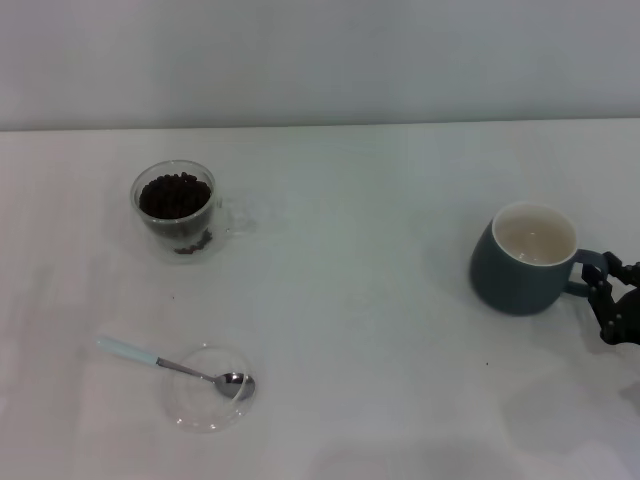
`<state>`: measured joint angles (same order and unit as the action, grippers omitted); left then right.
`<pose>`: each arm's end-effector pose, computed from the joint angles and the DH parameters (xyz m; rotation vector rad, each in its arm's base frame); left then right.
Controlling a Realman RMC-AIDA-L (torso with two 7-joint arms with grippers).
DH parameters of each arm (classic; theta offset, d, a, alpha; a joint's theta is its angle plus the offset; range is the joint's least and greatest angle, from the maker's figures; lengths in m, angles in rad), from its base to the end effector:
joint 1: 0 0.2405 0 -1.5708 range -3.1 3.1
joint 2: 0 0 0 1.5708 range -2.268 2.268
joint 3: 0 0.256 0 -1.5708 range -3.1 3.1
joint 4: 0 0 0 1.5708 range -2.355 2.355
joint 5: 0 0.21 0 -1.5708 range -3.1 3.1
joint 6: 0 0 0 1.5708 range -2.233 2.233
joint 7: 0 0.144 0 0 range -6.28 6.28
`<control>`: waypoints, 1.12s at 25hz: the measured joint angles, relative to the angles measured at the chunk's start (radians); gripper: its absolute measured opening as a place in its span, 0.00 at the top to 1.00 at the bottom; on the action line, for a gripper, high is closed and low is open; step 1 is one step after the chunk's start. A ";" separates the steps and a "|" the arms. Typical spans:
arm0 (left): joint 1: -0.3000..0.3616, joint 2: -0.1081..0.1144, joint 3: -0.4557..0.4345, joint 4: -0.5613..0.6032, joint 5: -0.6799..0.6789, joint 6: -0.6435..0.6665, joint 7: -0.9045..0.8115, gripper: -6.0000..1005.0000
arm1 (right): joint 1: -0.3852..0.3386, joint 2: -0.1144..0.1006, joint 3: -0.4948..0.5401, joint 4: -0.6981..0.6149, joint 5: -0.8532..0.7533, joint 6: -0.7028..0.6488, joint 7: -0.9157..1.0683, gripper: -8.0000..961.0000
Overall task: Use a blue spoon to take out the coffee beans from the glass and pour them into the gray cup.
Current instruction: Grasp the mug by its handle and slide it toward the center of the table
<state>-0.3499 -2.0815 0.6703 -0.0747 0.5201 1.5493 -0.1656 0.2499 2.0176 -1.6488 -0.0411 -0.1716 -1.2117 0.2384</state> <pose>-0.3679 0.2658 0.0425 -1.2455 -0.4458 -0.7261 0.3973 0.2471 -0.0110 -1.8751 0.5275 0.4391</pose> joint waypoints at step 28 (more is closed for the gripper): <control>0.005 0.000 0.000 -0.004 -0.005 -0.014 0.000 0.32 | 0.008 0.004 -0.255 -0.126 0.007 0.011 0.047 0.82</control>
<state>-0.3451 -2.0819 0.6703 -0.0783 0.5154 1.5354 -0.1656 0.2579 2.0213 -1.9034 -0.1674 -0.1647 -1.2012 0.2854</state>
